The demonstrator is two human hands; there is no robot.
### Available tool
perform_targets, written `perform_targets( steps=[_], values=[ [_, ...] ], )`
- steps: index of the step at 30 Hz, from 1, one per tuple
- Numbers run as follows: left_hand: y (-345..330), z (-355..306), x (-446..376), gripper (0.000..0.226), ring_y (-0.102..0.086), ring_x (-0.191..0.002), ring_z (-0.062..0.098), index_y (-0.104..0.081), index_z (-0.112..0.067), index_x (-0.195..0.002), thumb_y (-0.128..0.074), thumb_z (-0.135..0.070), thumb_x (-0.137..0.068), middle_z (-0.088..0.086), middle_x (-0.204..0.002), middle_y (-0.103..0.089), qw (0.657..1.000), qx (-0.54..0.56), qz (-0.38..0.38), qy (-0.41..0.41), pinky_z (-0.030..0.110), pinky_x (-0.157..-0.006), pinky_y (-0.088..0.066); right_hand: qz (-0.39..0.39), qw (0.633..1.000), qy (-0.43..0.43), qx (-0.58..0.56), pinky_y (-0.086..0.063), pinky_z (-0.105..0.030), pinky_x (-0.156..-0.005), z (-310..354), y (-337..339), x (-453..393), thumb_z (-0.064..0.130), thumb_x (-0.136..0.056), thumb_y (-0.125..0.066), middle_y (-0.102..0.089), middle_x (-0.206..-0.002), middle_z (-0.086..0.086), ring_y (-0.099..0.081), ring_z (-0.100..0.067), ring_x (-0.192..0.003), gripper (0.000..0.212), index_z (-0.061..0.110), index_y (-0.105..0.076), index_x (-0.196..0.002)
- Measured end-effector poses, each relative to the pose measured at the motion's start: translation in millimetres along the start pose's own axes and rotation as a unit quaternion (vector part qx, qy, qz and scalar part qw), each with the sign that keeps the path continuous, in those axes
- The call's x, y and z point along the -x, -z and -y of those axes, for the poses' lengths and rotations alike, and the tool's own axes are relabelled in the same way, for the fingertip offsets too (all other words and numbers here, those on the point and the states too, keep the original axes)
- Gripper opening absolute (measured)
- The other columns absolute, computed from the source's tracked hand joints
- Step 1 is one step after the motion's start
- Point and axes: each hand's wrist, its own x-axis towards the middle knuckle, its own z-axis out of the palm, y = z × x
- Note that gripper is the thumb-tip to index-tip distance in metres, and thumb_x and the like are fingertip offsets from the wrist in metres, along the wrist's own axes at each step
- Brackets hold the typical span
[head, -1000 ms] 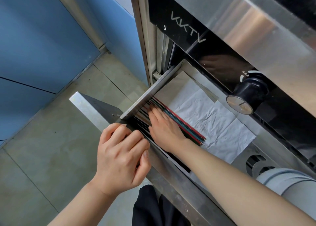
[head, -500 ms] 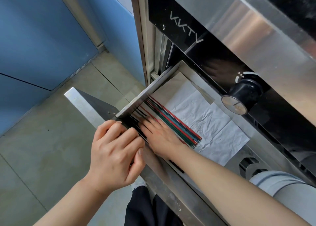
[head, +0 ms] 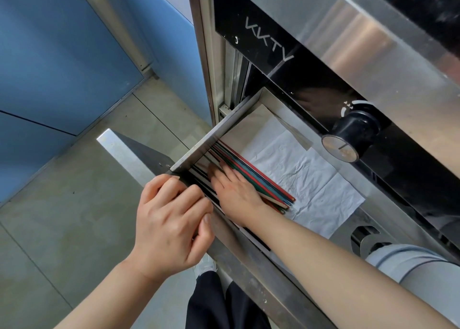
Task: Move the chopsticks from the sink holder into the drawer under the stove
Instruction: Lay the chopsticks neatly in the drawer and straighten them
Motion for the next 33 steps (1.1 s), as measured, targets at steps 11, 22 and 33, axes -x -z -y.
perform_targets(
  steps=[11, 22, 33],
  values=[
    [-2.0, 1.0, 1.7, 0.043, -0.049, -0.061, 0.030, -0.060, -0.013, -0.062, -0.031, -0.023, -0.092, 0.003, -0.064, -0.057, 1.000, 0.003, 0.000, -0.001, 0.036, -0.080, -0.037, 0.007, 1.000, -0.009, 0.026, -0.009, -0.050, -0.117, 2.4, 6.8, -9.2, 0.023, -0.090, -0.048, -0.026, -0.155, -0.008, -0.011, -0.034, -0.144, 0.064, 0.017, -0.021, -0.148],
    [-1.9, 2.1, 2.8, 0.043, -0.049, -0.062, 0.028, -0.060, -0.014, -0.062, -0.032, -0.024, -0.092, 0.002, -0.064, -0.056, 1.000, 0.003, 0.004, -0.001, 0.037, -0.080, -0.037, 0.017, 0.999, -0.031, 0.031, -0.010, -0.049, -0.117, 0.7, 8.0, -17.7, 0.022, -0.093, -0.038, -0.027, -0.155, -0.009, -0.013, -0.031, -0.144, 0.059, 0.010, -0.023, -0.148],
    [-2.1, 1.7, 3.3, 0.044, -0.048, -0.061, 0.029, -0.061, -0.014, -0.063, -0.031, -0.024, -0.093, 0.002, -0.065, -0.057, 1.000, 0.003, 0.001, -0.001, 0.037, -0.080, -0.036, -0.022, 0.999, -0.022, -0.035, -0.010, -0.044, -0.120, -3.2, 11.2, 14.1, 0.024, -0.096, -0.043, -0.019, -0.158, -0.009, -0.006, -0.027, -0.147, 0.061, 0.010, -0.016, -0.149]
  ],
)
